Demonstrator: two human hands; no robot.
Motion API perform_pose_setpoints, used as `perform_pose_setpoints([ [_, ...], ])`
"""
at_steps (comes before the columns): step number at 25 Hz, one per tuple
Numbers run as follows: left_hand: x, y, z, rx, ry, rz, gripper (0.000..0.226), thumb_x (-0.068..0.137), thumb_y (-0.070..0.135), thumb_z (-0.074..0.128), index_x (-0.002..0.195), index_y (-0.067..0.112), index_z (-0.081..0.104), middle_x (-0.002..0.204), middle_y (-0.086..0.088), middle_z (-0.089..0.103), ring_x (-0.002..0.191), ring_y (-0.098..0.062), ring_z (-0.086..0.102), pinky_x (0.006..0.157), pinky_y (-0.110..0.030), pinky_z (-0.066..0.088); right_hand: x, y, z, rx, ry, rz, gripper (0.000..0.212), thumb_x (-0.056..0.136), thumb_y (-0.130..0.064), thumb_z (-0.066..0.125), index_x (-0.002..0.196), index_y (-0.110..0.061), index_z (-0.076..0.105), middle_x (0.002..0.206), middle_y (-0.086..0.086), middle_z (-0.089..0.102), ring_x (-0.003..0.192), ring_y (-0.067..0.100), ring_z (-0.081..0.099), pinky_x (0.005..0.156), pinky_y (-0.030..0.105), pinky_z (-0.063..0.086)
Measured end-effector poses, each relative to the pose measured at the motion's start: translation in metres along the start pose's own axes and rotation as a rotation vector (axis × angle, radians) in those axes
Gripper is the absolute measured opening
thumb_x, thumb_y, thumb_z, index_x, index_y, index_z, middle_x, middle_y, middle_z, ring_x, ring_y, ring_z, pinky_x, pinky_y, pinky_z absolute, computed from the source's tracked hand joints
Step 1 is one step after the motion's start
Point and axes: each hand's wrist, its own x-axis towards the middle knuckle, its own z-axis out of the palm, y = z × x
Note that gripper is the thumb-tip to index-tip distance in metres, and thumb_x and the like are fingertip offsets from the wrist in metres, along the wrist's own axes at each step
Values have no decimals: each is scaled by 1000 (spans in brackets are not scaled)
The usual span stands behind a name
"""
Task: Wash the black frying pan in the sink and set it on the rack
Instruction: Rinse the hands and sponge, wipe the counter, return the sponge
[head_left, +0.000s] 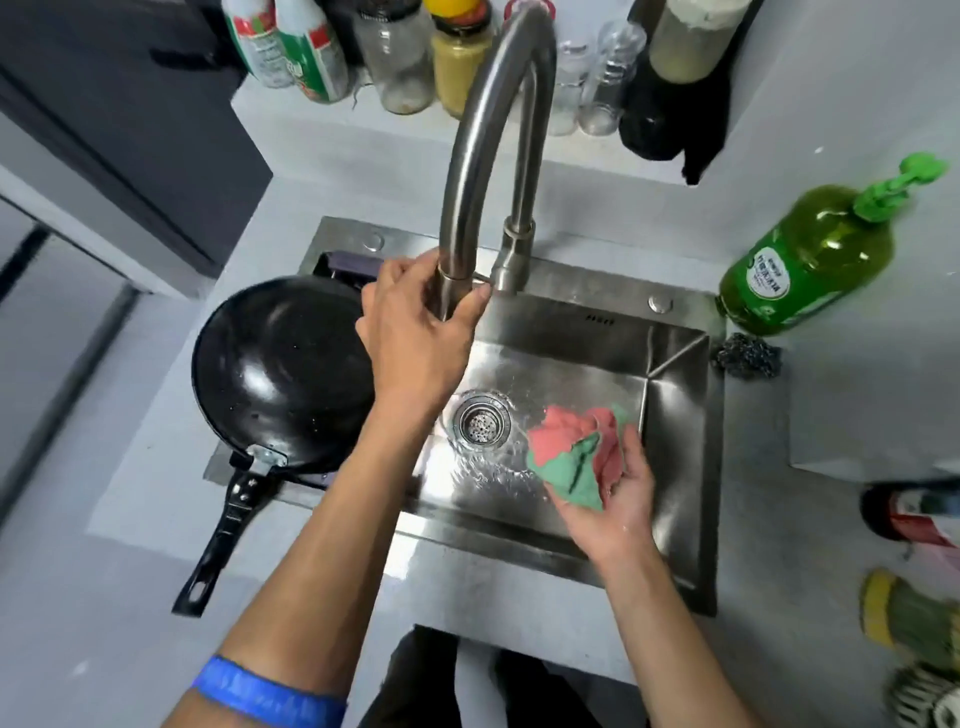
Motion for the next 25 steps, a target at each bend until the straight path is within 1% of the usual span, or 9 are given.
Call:
perform_pose_setpoints([
  [3, -30, -16, 1, -177, 194, -153, 27, 81, 33, 70, 102, 26, 54, 95, 6, 49, 90, -20, 52, 84, -40, 46, 19, -1, 18, 43, -12, -84, 42, 43, -8, 81, 84, -17, 78, 94, 5, 77, 86, 24, 74, 92, 42, 53],
  [6, -84, -36, 40, -312, -114, -222, 20, 82, 13, 63, 92, 27, 53, 89, 4, 54, 84, -19, 53, 80, -46, 46, 52, -15, 37, -4, -55, -170, 57, 19, -7, 87, 74, -14, 75, 79, 7, 73, 78, 25, 67, 86, 34, 51],
  [8, -82, -52, 89, -286, -325, -208, 25, 81, 7, 61, 100, 24, 59, 99, 5, 58, 94, -18, 55, 87, -46, 46, 89, -36, 60, -170, -30, -262, 57, 23, -13, 88, 75, -14, 64, 65, 9, 57, 63, 23, 52, 64, 28, 45],
  [10, -58, -54, 112, -181, -417, -141, 35, 83, 7, 59, 116, 18, 60, 113, 2, 59, 105, -19, 55, 97, -43, 44, 107, -53, 94, -494, 5, -407, 44, 55, -12, 74, 97, -14, 60, 65, 7, 47, 53, 15, 43, 49, 23, 38],
  [12, -29, -57, 145, -99, -487, -74, 45, 84, 6, 56, 129, 16, 56, 127, -3, 56, 116, -22, 50, 105, -36, 38, 154, -76, 121, -1063, 63, -601, 51, 85, -14, 54, 135, -18, 51, 93, 11, 62, 74, 15, 60, 65, 27, 51],
  [13, -17, -63, 160, -89, -482, -72, 48, 85, 5, 55, 131, 16, 54, 131, -4, 54, 118, -22, 48, 106, -34, 37, 182, -84, 129, -1437, 37, -694, 56, 92, -20, 49, 147, -19, 41, 125, 13, 60, 107, 20, 61, 92, 34, 51],
  [14, -6, -70, 174, -96, -463, -93, 49, 84, 5, 54, 131, 16, 54, 131, -5, 53, 118, -23, 49, 105, -36, 39, 209, -89, 134, -1793, -37, -730, 58, 96, -30, 47, 152, -18, 35, 150, 11, 45, 136, 25, 44, 114, 40, 35],
  [16, 3, -84, 199, -113, -406, -135, 48, 80, 10, 53, 127, 19, 57, 126, -4, 55, 113, -24, 52, 98, -44, 45, 249, -92, 134, -2228, -100, -683, 56, 102, -40, 39, 152, -14, 36, 163, 10, 24, 152, 27, 16, 123, 43, 12],
  [25, 4, -76, 235, -136, -417, -125, 36, 79, 15, 50, 111, 23, 64, 116, 5, 57, 110, -21, 55, 93, -49, 48, 260, -150, 76, -2477, 92, -711, 59, 107, -39, 19, 159, -20, -1, 167, 3, -9, 154, 21, -12, 122, 37, -12],
])
